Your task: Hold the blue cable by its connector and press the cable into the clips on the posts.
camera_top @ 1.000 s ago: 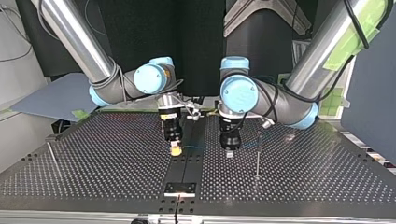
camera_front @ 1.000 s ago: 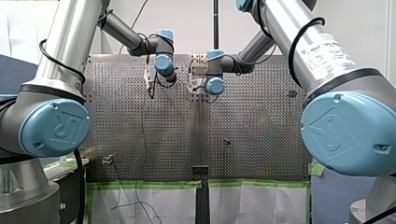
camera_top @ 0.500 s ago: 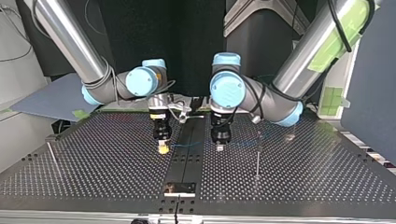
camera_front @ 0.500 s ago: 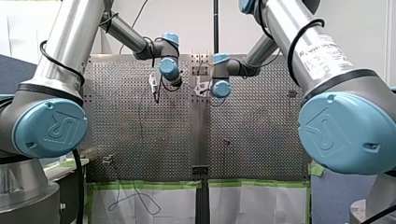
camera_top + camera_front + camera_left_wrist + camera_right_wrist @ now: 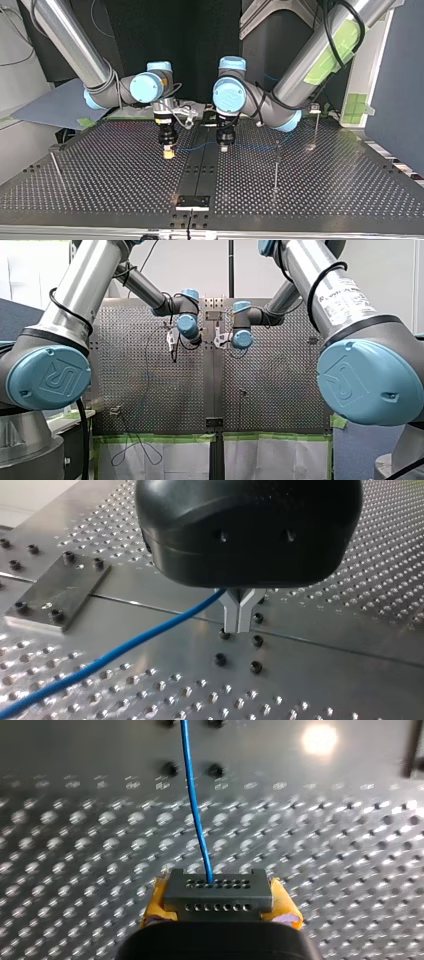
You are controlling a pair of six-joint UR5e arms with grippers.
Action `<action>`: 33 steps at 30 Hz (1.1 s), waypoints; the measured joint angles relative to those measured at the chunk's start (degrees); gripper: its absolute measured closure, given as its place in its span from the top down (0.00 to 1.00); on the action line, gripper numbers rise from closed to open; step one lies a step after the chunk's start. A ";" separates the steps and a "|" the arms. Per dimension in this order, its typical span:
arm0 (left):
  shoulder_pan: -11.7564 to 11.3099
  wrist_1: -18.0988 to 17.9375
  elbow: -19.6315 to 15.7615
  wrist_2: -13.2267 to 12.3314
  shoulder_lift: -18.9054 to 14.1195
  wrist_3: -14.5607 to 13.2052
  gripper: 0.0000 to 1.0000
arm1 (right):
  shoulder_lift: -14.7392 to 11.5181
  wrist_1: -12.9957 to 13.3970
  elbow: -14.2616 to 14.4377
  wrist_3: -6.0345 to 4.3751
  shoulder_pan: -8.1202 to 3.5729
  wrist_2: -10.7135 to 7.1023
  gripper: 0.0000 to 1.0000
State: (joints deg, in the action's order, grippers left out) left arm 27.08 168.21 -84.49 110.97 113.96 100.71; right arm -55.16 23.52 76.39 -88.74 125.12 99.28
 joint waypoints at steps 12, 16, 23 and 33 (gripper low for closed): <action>1.69 -2.87 -1.62 0.05 0.25 1.00 0.02 | 0.00 -0.86 3.62 -0.26 -1.27 -0.10 0.00; 1.85 -4.74 -3.26 0.03 0.25 1.41 0.02 | 0.00 -0.92 5.34 -0.34 -1.81 -0.10 0.00; 2.21 -7.07 -3.97 0.06 0.39 1.16 0.02 | -0.02 -0.56 7.79 -0.86 -2.41 0.12 0.00; 4.10 -7.47 -4.00 0.16 4.18 0.38 0.02 | -0.01 1.39 9.46 -1.38 -2.64 -0.25 0.00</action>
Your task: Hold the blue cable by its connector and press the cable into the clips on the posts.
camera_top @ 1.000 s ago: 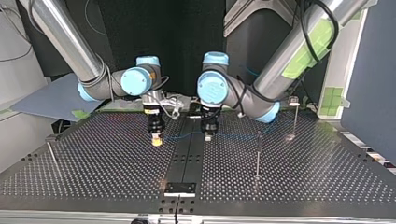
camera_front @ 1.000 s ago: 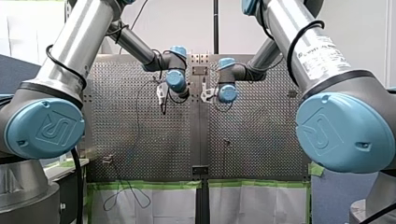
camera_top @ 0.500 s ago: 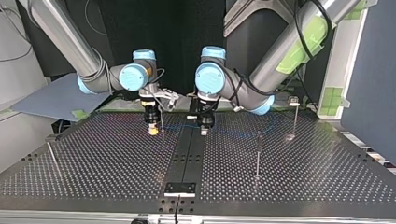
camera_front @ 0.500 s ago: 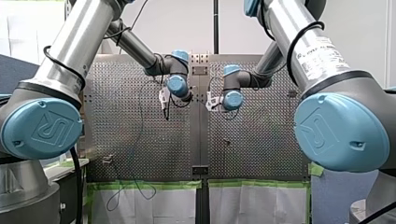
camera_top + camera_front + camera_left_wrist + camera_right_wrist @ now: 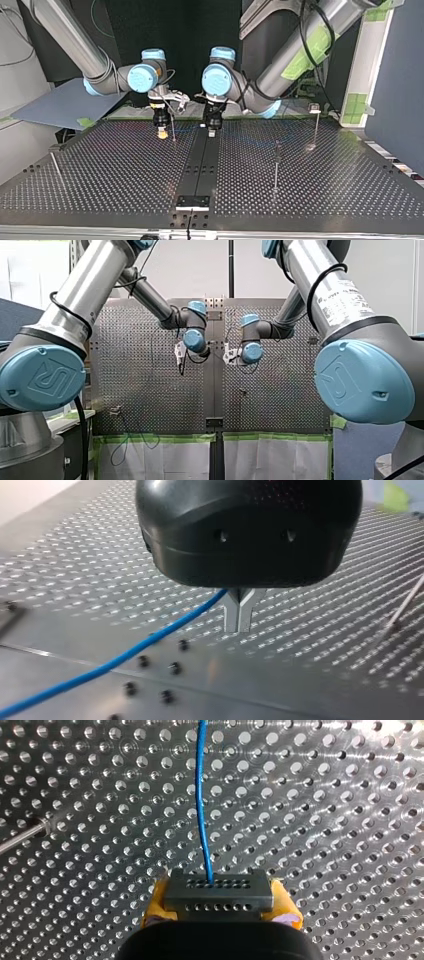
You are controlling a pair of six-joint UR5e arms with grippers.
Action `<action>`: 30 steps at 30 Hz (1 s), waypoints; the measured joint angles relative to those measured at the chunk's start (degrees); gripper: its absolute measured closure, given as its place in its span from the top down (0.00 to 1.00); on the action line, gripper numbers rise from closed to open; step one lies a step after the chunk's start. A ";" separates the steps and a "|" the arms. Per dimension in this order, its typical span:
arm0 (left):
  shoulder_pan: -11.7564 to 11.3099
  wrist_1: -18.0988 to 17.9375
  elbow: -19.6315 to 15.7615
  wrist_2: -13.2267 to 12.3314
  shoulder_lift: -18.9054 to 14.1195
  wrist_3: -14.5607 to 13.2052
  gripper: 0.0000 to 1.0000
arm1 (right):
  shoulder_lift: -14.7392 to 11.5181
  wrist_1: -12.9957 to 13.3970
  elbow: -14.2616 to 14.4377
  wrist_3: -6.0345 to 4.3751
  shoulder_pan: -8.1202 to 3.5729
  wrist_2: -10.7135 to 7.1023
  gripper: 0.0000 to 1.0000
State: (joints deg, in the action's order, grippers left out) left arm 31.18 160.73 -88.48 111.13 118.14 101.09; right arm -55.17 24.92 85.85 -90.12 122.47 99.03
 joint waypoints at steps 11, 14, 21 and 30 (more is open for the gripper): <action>2.18 -3.43 0.00 1.97 4.41 0.79 0.02 | 0.05 1.88 1.97 -1.07 -0.40 -0.41 0.00; 2.71 -4.36 0.00 2.39 4.59 1.15 0.02 | 0.06 2.46 2.69 -1.36 -0.40 -0.41 0.00; 3.85 -5.38 -0.01 3.19 4.64 1.53 0.02 | 0.09 5.07 5.37 -2.63 -0.39 -0.41 0.00; 5.01 -6.45 -0.01 3.92 4.67 1.91 0.02 | 0.07 7.54 7.30 -3.60 -0.80 -0.32 0.00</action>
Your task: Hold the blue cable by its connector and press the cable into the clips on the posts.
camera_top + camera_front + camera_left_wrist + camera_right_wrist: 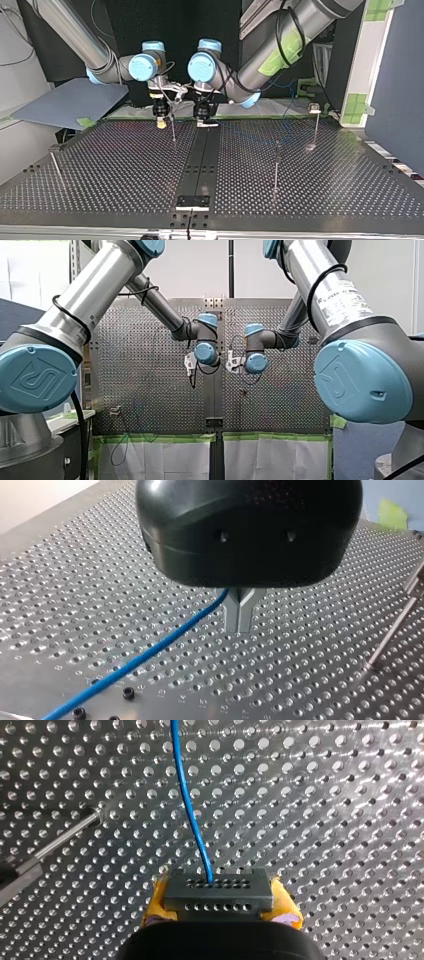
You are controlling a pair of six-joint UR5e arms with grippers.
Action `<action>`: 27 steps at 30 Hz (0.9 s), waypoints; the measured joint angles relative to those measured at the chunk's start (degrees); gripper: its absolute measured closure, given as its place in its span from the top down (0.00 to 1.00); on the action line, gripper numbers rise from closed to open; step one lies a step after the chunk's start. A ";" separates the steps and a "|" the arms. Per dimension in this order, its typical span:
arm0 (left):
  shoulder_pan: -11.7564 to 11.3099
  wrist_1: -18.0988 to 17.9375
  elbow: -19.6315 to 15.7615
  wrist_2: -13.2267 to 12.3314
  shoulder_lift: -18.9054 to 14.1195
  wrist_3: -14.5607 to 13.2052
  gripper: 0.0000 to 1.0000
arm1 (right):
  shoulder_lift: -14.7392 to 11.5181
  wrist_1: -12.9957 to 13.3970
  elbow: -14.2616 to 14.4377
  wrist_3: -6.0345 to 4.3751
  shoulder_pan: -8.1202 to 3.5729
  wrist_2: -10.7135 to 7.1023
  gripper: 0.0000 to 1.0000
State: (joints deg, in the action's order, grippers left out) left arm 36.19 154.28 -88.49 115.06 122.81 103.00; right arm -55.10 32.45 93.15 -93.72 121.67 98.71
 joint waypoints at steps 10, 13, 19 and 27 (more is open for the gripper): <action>0.77 -1.37 0.01 0.02 3.32 -0.03 0.02 | -0.05 0.51 0.64 0.62 -0.16 0.09 0.00; 1.08 -2.75 0.01 0.11 4.91 0.19 0.02 | -0.06 0.40 0.87 0.77 -0.49 0.02 0.00; 1.56 -5.06 0.01 1.37 6.53 0.45 0.02 | 0.00 0.02 1.96 0.97 -2.61 -0.24 0.00; 2.03 -7.87 0.01 2.24 6.66 0.19 0.02 | 0.05 0.03 3.70 1.48 -4.33 -0.60 0.00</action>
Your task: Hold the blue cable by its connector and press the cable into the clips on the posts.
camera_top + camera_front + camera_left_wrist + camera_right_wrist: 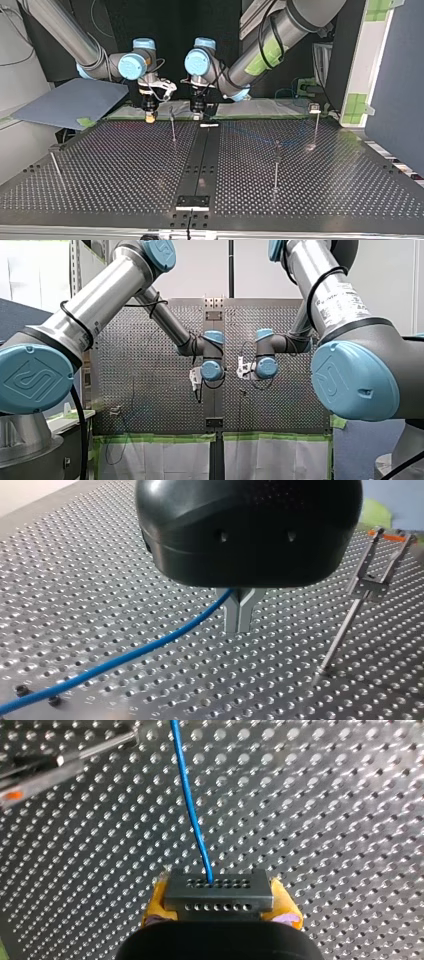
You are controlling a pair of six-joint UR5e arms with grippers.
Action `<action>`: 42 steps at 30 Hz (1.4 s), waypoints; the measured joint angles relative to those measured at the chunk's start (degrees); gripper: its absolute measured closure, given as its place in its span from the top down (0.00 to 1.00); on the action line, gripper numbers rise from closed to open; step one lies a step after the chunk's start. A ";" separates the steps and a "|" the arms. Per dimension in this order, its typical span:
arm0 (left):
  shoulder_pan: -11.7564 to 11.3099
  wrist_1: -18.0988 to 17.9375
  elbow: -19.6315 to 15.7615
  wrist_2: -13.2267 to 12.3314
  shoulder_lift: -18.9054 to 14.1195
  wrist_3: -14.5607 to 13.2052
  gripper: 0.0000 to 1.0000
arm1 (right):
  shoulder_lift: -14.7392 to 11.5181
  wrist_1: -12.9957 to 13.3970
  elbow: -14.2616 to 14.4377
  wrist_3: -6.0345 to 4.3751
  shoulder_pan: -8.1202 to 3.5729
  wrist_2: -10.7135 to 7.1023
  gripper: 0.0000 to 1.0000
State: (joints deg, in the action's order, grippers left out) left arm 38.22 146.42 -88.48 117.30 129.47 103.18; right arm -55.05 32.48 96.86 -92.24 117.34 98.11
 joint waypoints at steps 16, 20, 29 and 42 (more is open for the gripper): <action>1.48 -3.77 0.00 1.58 1.80 -0.82 0.02 | 2.03 0.21 1.23 0.32 -0.88 -6.25 0.00; 1.66 -4.77 0.00 1.40 2.41 -0.73 0.02 | 2.49 0.14 1.34 0.36 -1.17 -6.77 0.00; 1.81 -5.72 0.00 0.46 4.15 -0.59 0.02 | 2.63 0.83 2.18 1.06 -1.65 -7.59 0.00; 2.10 -7.52 0.00 -0.37 6.84 -0.79 0.02 | 2.92 6.67 5.43 0.65 -1.90 -5.78 0.00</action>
State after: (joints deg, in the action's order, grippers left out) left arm 40.32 138.90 -88.48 116.93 136.31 102.40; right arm -52.13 39.15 102.29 -91.59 115.45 92.33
